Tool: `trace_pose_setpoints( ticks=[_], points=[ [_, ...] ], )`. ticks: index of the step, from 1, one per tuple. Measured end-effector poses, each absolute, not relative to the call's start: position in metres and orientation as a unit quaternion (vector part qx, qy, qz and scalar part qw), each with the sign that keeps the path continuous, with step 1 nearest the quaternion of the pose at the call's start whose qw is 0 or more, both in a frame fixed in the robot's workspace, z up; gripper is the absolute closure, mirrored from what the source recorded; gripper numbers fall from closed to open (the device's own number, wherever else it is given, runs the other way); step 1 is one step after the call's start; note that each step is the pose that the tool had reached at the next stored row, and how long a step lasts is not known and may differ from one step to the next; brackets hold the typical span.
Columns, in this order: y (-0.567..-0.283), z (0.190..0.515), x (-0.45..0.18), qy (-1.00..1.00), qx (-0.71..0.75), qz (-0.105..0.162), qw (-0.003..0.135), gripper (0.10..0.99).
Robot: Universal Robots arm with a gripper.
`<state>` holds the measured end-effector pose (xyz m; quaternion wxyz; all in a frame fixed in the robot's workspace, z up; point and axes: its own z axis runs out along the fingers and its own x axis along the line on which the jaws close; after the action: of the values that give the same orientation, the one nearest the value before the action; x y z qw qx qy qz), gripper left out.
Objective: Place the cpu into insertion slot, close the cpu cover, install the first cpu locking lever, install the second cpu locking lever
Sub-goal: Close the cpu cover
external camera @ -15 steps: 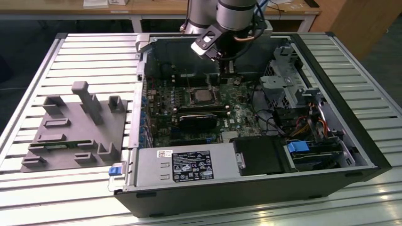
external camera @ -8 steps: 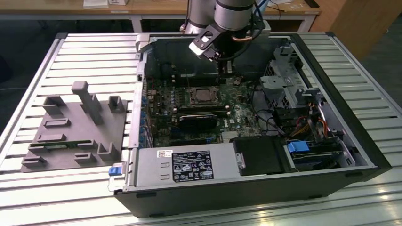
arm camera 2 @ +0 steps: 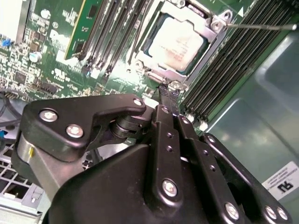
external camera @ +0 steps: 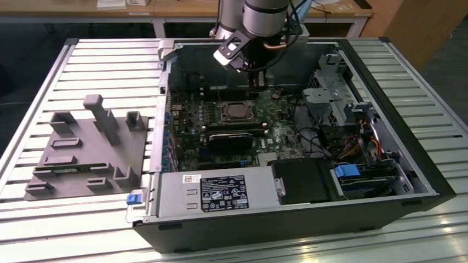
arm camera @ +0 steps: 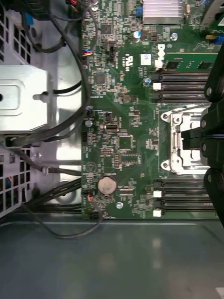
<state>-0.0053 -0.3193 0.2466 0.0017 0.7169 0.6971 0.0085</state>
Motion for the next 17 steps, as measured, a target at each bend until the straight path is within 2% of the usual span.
trace_pose_setpoints(
  ticks=[17],
  points=[
    [-0.325, 0.236, -0.031, 0.697, 0.717, 0.008, 0.002, 0.984]
  ],
)
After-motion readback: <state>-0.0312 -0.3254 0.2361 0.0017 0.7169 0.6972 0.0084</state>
